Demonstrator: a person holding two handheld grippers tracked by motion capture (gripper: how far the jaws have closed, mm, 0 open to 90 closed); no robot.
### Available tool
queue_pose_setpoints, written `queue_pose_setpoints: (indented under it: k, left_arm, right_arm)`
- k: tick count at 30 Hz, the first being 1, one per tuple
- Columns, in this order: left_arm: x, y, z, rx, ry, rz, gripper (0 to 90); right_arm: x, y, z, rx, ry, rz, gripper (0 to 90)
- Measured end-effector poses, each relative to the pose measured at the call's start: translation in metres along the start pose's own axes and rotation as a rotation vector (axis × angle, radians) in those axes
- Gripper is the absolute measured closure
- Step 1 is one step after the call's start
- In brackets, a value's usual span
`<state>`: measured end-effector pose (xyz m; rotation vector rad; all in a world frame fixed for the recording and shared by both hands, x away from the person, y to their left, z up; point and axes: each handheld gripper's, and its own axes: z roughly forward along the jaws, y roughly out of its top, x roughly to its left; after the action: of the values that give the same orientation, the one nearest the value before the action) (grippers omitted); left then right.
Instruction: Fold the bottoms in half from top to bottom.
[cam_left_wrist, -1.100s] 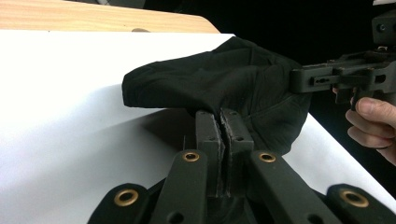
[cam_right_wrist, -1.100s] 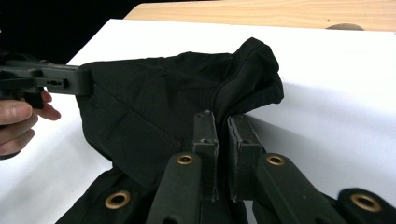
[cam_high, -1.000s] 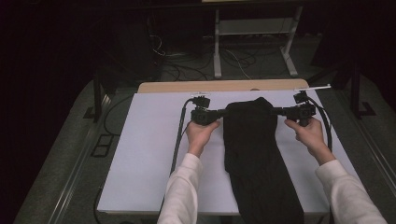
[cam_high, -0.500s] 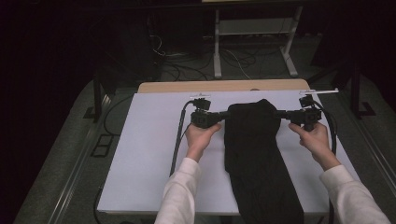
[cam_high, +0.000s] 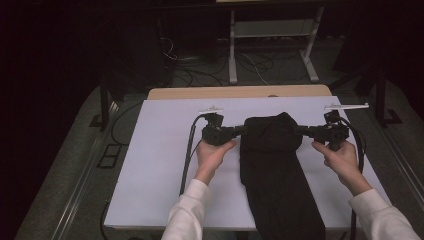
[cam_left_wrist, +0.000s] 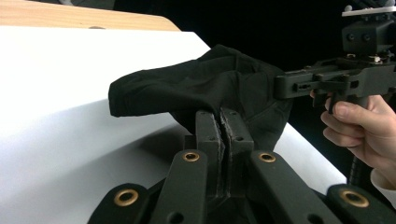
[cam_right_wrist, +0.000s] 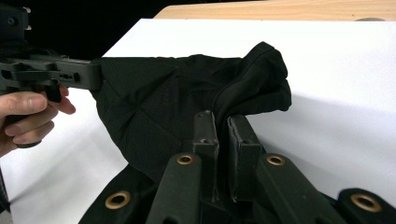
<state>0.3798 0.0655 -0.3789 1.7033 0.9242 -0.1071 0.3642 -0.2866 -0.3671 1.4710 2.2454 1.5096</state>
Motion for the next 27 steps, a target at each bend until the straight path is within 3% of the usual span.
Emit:
queue_pose_setpoints:
  k: [10,16,27]
  left_arm:
    - [-0.015,-0.018,-0.013,-0.022,-0.053,-0.008,86.2]
    - [-0.022,-0.031,-0.015,-0.029,-0.064,-0.002,86.2]
    - [-0.027,-0.060,-0.016,0.008,-0.071,-0.018,86.2]
  right_arm:
    - [0.008,-0.011,-0.008,0.011,0.014,-0.020,82.0]
    - [0.010,-0.022,-0.010,0.027,0.011,-0.028,82.0]
    - [0.013,-0.044,-0.015,0.069,0.013,-0.036,82.0]
